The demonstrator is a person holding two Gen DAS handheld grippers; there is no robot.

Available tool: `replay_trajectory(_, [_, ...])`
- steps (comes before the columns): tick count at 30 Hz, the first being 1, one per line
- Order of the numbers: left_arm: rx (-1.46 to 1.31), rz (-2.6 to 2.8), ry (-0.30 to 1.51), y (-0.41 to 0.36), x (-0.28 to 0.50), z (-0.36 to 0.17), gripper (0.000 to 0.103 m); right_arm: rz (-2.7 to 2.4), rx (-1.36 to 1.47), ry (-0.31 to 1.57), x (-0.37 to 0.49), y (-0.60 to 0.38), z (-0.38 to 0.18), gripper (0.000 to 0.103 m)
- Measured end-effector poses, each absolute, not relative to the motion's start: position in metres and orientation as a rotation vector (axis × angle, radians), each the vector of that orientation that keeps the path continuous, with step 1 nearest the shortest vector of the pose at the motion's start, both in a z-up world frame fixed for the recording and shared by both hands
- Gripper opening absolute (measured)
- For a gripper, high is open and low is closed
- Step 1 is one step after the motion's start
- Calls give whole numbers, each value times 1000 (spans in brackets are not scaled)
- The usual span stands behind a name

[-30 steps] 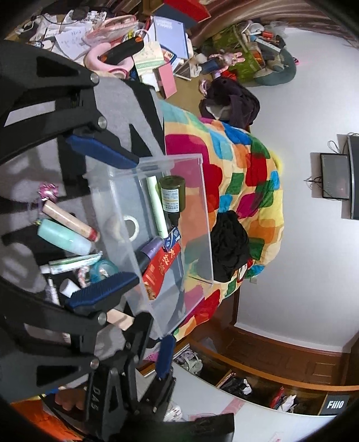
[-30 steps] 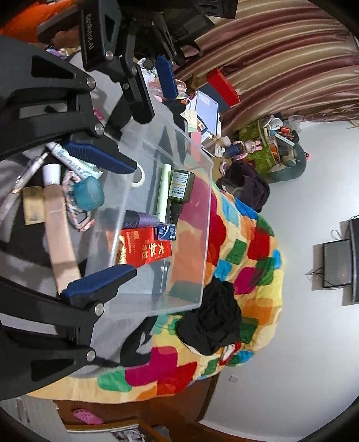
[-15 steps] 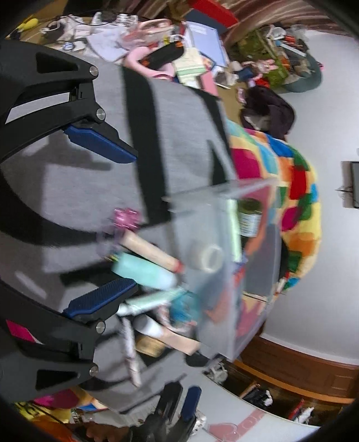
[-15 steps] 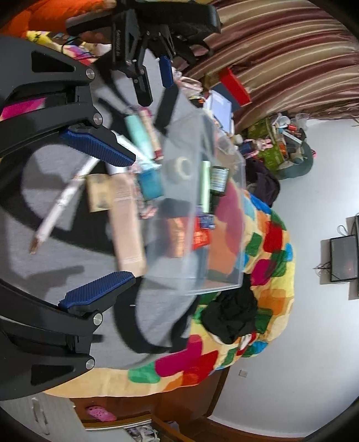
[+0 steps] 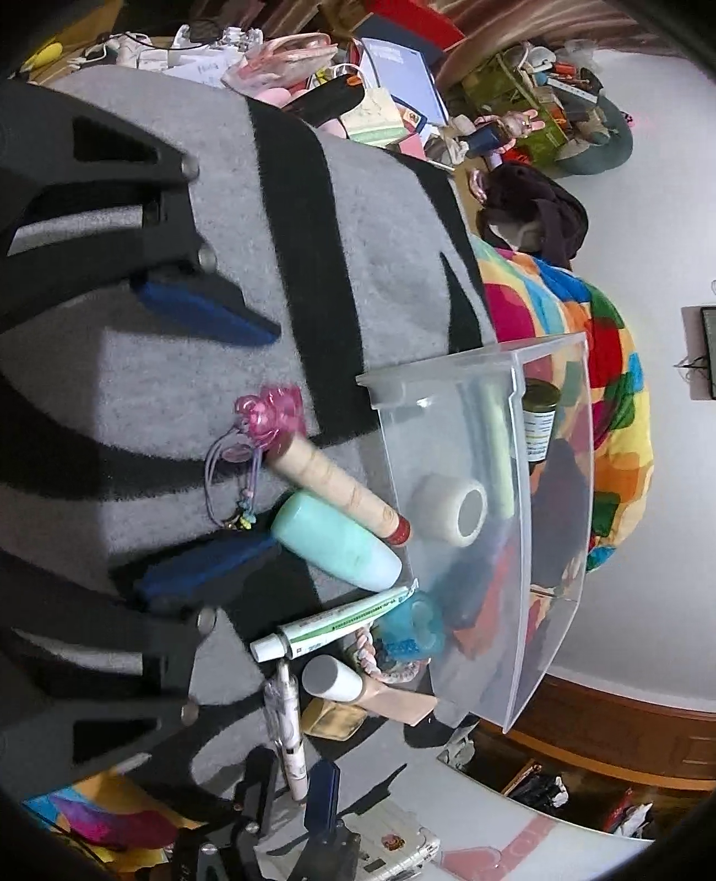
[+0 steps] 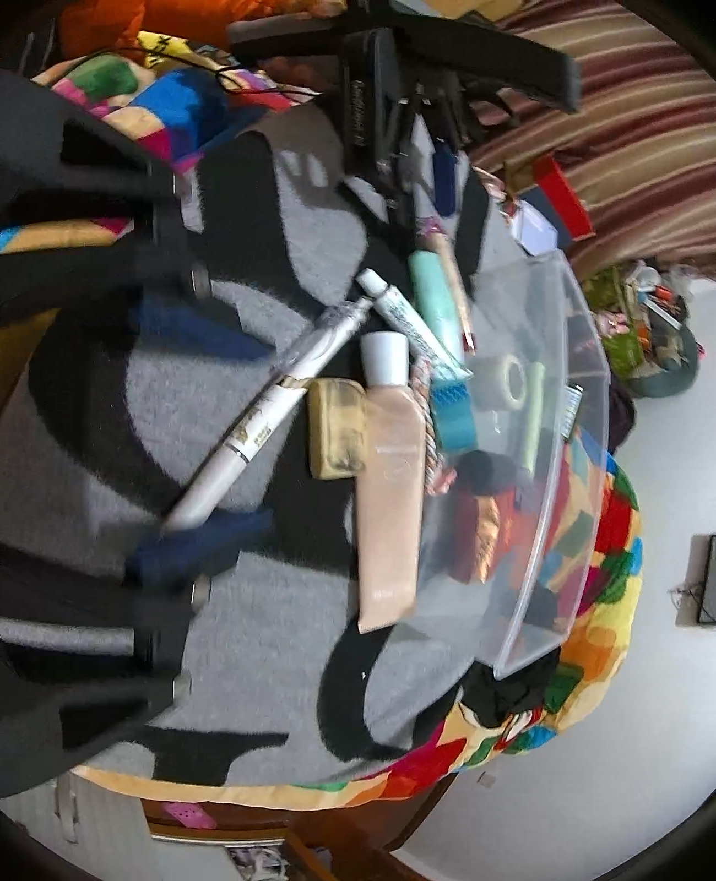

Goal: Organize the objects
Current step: 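Grasp the pink hair tie with left gripper while right gripper grasps white pen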

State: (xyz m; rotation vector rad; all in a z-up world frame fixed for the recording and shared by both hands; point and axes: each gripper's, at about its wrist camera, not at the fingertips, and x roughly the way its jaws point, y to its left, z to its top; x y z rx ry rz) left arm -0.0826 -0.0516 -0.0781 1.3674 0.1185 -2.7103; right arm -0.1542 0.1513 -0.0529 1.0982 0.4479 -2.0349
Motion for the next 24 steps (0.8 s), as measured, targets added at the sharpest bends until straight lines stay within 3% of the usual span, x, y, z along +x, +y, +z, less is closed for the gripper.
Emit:
replay_trajectory(1, [1361,-2713,119,-53,-80,-77,48,-2026,1097,450,-154,152,-52,28])
replay_trajectory(5, [1355,-2706,156,-67,-70,-74,17,-2003,1086,456,-147,155,-49,20])
replay_trajectory(8, [1354,-2700,174,-73,-60,-73,8,-1985,1075,470,-139,158,-47,16])
replay_trajectory(15, [1363,-2696,117,-74,-35,-69,9,-1967,1061,501,-129,157,-42,15])
replay_trajectory(18, [1366,-2707,92,-71,-34,-67,9,-1963,1052,507,-128,151,-40,22])
replay_trajectory(20, [1369,-2708,79,-69,-38,-66,18,-1969,1041,507,-129,146,-39,36])
replay_trajectory(22, [1375,-2714,71,-68,-44,-68,28,-1969,1038,509,-130,140,-40,37])
replay_trajectory(24, [1392,-2714,70,-67,-54,-72,31,-1969,1044,513,-133,133,-43,37])
